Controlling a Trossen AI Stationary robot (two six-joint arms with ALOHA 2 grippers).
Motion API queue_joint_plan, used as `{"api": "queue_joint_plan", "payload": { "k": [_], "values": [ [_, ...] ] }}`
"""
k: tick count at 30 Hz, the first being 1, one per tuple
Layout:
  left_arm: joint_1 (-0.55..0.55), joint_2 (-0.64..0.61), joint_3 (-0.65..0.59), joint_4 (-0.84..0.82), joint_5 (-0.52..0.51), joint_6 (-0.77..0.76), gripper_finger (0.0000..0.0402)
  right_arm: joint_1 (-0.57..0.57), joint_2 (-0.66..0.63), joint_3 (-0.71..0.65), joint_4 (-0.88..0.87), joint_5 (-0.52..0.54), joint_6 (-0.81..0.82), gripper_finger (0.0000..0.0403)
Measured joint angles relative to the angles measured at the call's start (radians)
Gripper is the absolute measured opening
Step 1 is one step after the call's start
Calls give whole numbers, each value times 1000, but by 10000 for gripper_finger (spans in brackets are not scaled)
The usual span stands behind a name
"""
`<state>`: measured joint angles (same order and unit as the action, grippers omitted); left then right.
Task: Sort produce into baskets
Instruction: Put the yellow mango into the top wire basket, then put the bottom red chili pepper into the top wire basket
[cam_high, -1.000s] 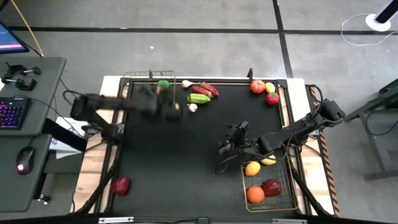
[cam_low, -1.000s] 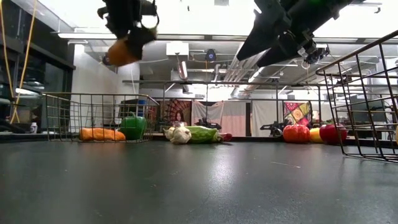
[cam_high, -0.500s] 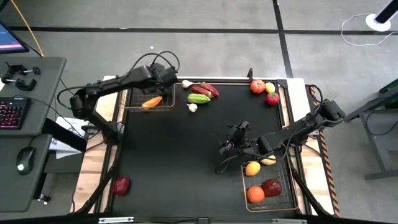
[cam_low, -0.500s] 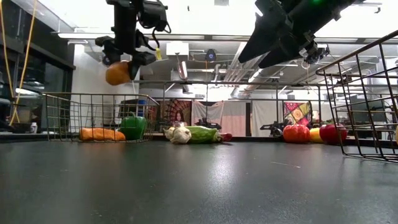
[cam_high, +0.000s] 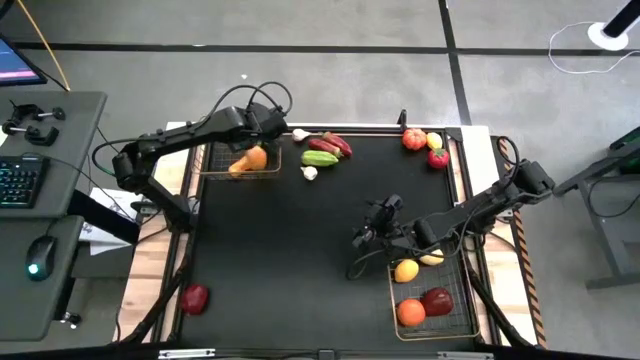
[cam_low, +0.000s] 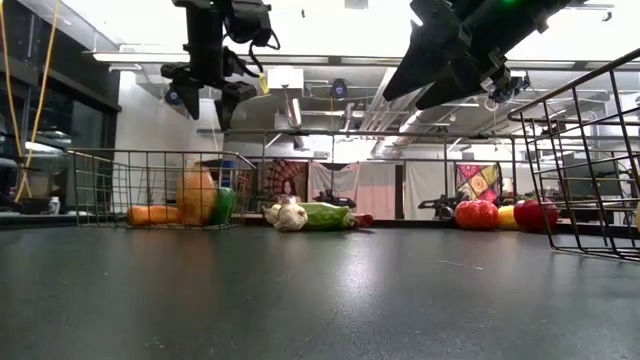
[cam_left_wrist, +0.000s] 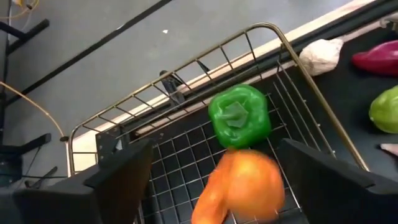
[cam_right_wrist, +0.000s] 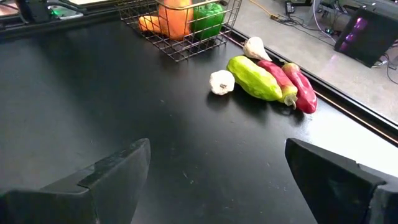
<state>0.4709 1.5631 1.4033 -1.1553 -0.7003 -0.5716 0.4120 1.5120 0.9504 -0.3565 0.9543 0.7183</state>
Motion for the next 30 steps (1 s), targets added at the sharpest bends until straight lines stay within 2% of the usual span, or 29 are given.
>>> {"api": "queue_joint_plan", "payload": {
  "k": [5,10,13,19,22,25,27,30],
  "values": [
    [-29,0,-1,2,12,-8,357,0,0,0,-1,0,7,367],
    [-208,-7,-113,67,-8,-27,358,0,0,0,-7,0,7,367],
    [-371,-9,-250,214,-11,-44,358,0,0,0,-10,-2,8,367],
    [-717,-10,-520,657,102,-213,358,0,0,0,-12,-7,22,367],
    [-870,-10,-587,878,157,-285,358,-5,0,0,-2,3,57,367],
    [-1006,-10,-601,1052,139,-279,358,-56,2,0,49,29,104,367],
    [-1077,-10,-601,1152,93,-250,358,-138,3,0,98,-40,74,367],
    [-1156,-24,-601,1258,27,-210,358,-300,13,0,228,-231,-21,367]
  ]
}}
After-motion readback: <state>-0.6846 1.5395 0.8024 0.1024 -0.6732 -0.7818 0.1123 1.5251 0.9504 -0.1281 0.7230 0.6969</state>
